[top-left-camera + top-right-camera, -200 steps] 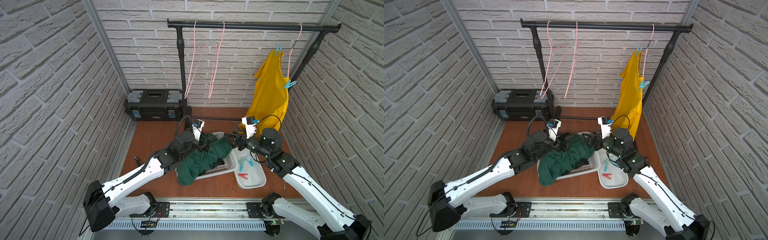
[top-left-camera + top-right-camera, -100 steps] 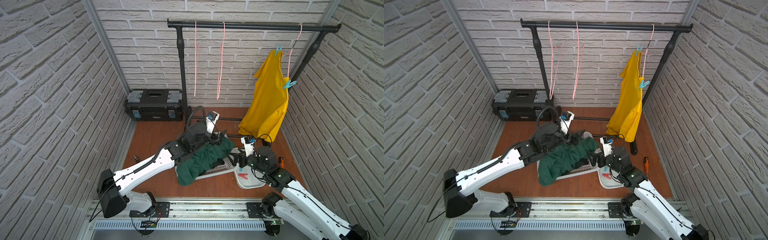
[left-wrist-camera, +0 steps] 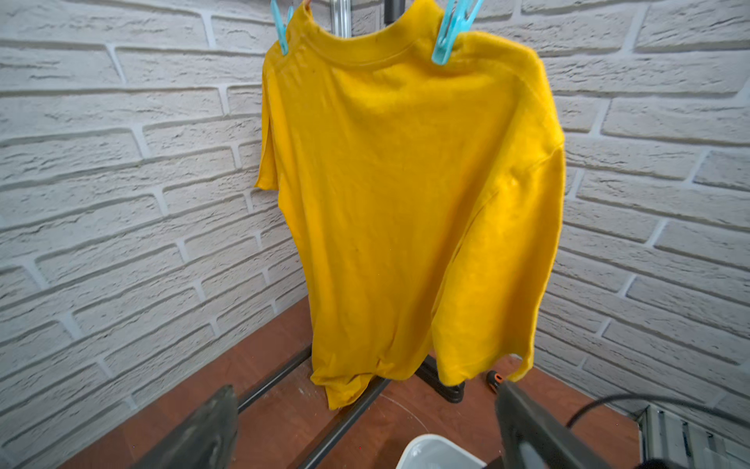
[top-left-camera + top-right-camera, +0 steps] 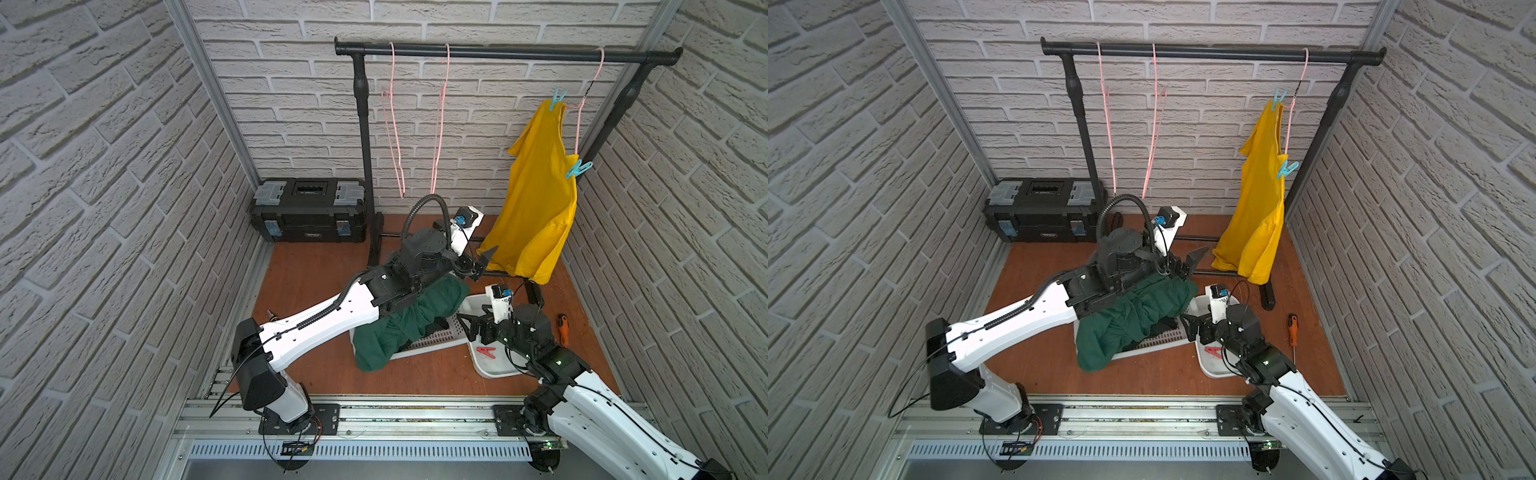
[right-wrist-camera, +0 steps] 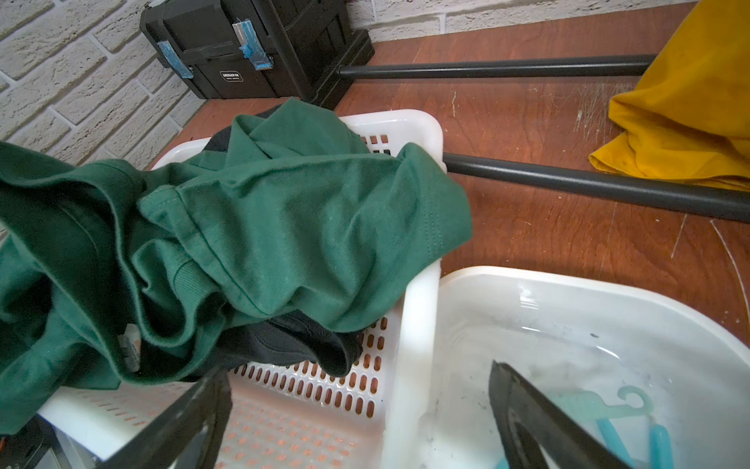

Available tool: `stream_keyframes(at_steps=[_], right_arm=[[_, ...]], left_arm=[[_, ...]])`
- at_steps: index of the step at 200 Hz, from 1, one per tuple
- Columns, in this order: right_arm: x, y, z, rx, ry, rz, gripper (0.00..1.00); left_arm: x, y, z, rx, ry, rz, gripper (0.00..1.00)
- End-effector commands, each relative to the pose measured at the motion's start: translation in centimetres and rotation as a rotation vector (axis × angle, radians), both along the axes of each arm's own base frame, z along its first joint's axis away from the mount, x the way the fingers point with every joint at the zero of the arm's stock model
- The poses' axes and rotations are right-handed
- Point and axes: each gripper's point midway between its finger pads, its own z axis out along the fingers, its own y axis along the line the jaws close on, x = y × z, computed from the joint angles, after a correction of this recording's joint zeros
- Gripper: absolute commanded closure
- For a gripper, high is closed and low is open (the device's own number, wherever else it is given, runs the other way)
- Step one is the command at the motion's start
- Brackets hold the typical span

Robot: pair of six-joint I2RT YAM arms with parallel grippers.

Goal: Remove the clothespins securing t-shirts to the hanger
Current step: Pick up the hanger from the clothes rail.

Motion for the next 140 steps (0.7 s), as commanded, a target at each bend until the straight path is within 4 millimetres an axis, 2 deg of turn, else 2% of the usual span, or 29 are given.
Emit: stream_keyframes(at_steps=[1,50,113,140], right_arm=[[0.0,-0.4,-0.2,0.007,-0.006,-0.019,0.00],[-0.2,-0.4,-0.6,0.030,-0.004,-0.031,0.00],[-0.3,-0.2,-1.0,0.054,0.007,-0.027,0.00],[-0.4,-0.1,-1.2,0.066,0.008,-0.025,0.00]], left_arm=[[-0.5,-1.4,4.5,-0.127,-0.094,-0.045,0.02],[-0.2,-4.7,7.6,-0.215,-0.132,-0.119,0.02],[0.6,-8.8,9.6,-0.269,-0.132,-0.186,0.02],[1.2,-10.7,9.7,-0.291,-0.124,-0.213,0.02]])
